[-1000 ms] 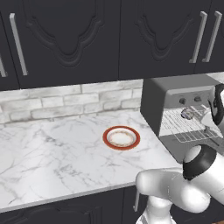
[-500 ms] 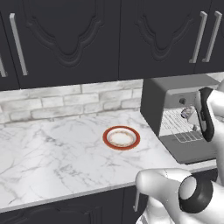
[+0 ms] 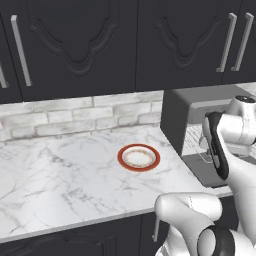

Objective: Open the toaster oven door. Place the bread on the bottom rack in the toaster oven and place the steak on the top rack.

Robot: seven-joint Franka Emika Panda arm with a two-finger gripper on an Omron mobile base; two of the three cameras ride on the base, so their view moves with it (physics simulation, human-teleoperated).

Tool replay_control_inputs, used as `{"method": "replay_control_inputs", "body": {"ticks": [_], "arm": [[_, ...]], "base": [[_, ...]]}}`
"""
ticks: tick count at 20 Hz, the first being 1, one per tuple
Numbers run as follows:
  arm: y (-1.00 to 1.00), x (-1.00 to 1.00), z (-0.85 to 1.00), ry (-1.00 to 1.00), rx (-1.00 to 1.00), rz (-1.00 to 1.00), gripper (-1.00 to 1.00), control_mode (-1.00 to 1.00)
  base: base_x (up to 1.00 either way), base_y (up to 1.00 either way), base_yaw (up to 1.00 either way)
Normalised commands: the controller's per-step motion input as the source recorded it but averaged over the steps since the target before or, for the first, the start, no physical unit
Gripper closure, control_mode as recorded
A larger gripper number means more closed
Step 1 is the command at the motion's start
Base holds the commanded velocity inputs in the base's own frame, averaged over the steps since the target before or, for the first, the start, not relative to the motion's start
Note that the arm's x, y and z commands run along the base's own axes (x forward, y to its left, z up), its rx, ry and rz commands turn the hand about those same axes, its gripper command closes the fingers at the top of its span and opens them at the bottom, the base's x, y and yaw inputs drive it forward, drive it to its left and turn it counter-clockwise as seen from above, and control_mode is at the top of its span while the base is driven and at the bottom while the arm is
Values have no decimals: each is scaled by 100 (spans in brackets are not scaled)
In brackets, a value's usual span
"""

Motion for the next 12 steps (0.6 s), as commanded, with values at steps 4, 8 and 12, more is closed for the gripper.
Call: {"method": "replay_control_inputs", "body": {"ticks": [4, 8, 12], "arm": [[0, 0, 0, 0, 0, 0, -100, -100], [0, 0, 0, 0, 0, 0, -100, -100], [0, 0, 0, 0, 0, 0, -100, -100]], "base": [[0, 0, 0], [0, 0, 0], [0, 0, 0]]}}
